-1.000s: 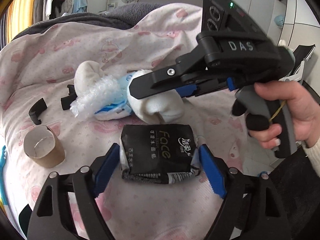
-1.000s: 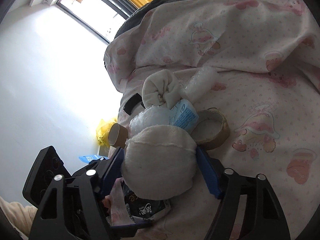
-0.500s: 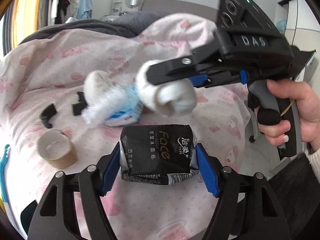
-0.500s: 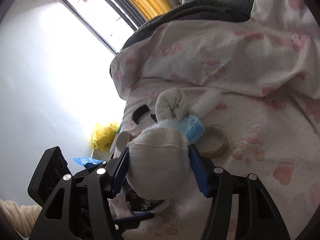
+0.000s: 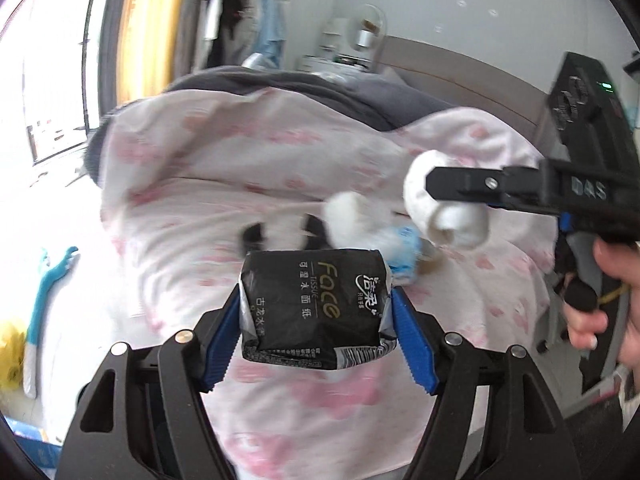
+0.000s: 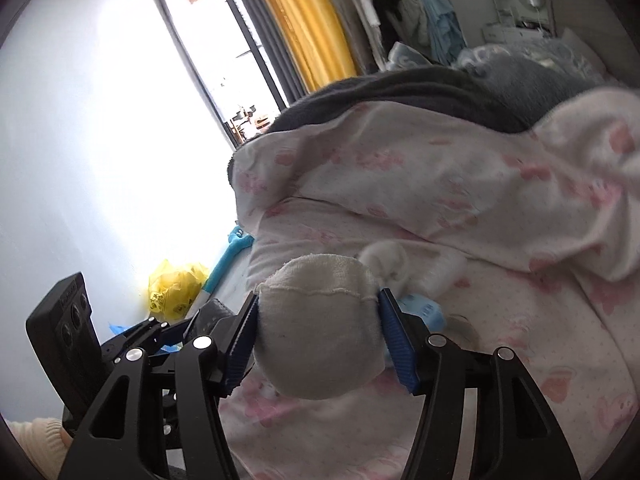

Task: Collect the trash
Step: 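Carry both items over the teal bin and open both tools to drop them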

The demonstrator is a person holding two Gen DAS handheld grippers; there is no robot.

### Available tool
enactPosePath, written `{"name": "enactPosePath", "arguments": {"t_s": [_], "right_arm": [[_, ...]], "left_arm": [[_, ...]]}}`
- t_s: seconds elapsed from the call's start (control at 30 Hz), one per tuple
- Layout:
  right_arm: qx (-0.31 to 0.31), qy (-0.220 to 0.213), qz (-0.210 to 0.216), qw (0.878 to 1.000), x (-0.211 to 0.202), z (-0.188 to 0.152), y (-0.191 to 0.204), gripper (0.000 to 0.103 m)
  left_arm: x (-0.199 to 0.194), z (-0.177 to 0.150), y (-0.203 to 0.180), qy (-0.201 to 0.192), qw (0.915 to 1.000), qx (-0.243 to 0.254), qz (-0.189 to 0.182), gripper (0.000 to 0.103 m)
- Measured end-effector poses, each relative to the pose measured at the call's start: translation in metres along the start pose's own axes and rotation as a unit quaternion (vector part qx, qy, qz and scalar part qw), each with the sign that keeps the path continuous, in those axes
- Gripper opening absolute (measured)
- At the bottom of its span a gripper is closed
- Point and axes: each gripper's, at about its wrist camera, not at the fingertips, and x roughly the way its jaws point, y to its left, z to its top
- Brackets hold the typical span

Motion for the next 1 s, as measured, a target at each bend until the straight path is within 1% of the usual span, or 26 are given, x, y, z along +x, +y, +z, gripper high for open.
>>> {"name": "enactPosePath", "arguments": {"t_s": [0.13,0.33,0.6,0.73,0.9,1.0], "right_arm": [[-0.035,-0.005,0.007,0.999,0.014,0.004,0.036,0.06],[-0.065,0.002,0.02,0.998,0.039,0.007,0.073,0.06],[-0.082,0.018,0.035,0.996,0.063,0.001,0.111,0.06],[-0.097,0.038,0.049,0.993,0.081,-0.006,0.134,0.06],[-0.108,0.057,0.062,0.991,0.104,-0.015,0.158,0.06],[-0.111,0.071,0.065,0.989,0.118,-0.021,0.168,0.06]], "left_arm": [[-0.008,0.002,0.024,-0.006,0.9992,-0.018,0.034,0.073],[-0.011,-0.005,0.062,0.011,0.9955,-0.041,0.085,0.073],[-0.012,-0.036,0.121,0.049,0.9876,-0.079,0.126,0.073],[-0.016,-0.053,0.145,0.07,0.9833,-0.083,0.146,0.073],[-0.017,-0.073,0.17,0.097,0.9785,-0.091,0.158,0.073],[-0.013,-0.086,0.184,0.122,0.9747,-0.096,0.161,0.074]]}}
